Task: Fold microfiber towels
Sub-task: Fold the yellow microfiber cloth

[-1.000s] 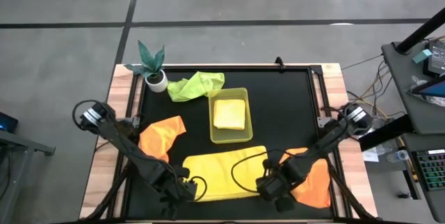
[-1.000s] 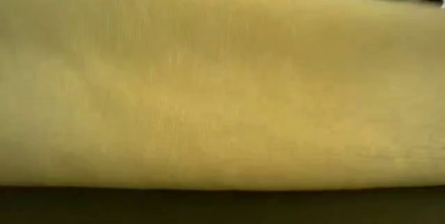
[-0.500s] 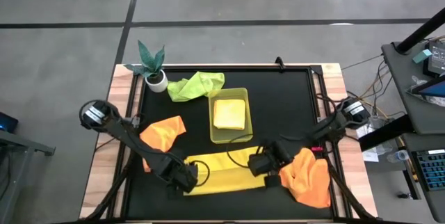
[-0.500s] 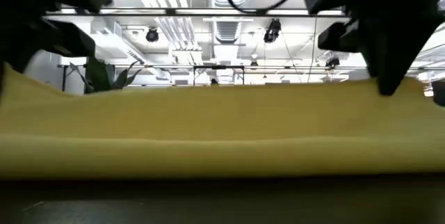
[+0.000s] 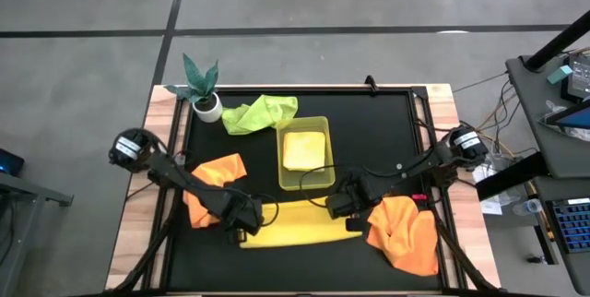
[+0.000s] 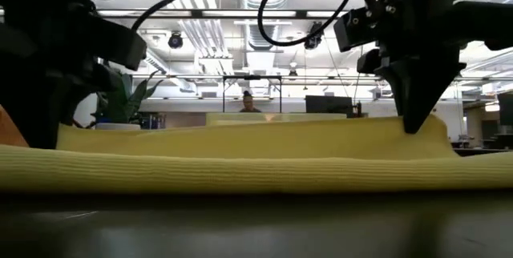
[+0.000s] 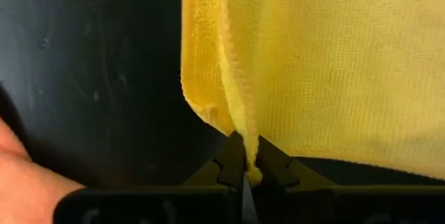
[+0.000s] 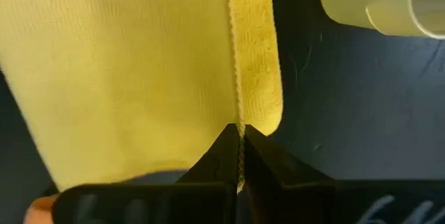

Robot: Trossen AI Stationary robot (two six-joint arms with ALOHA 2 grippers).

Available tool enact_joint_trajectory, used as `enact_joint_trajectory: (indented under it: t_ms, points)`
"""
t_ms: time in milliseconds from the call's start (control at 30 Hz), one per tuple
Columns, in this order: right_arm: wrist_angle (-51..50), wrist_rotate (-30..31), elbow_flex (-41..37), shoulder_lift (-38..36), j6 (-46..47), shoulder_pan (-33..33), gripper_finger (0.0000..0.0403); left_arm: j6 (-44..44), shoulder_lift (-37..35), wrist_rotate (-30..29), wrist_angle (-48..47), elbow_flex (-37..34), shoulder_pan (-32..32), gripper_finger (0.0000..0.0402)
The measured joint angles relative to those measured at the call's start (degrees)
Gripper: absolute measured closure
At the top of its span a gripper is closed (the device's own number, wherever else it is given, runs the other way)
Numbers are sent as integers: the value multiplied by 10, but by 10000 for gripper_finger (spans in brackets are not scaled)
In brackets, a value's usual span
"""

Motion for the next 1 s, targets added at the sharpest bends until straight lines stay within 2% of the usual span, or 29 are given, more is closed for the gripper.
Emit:
enact_joint_trajectory:
  t_ms: [167,433,533,667,833,1000]
  points:
    - [7,17,-4,0,0,-4,394,2,0,-34,2,-1,8,402]
    - [17,28,-14,0,1,-8,394,1,0,-48,3,-1,18,396]
    - [20,28,-20,0,9,-8,394,1,0,-63,3,-1,18,369]
    - [19,28,-26,0,31,-10,386,0,0,-69,3,-1,18,313]
    - [19,28,-26,0,32,-10,350,0,0,-93,-5,-1,18,248]
    - [-21,28,-9,0,32,-10,307,-1,-4,-93,-45,2,18,211]
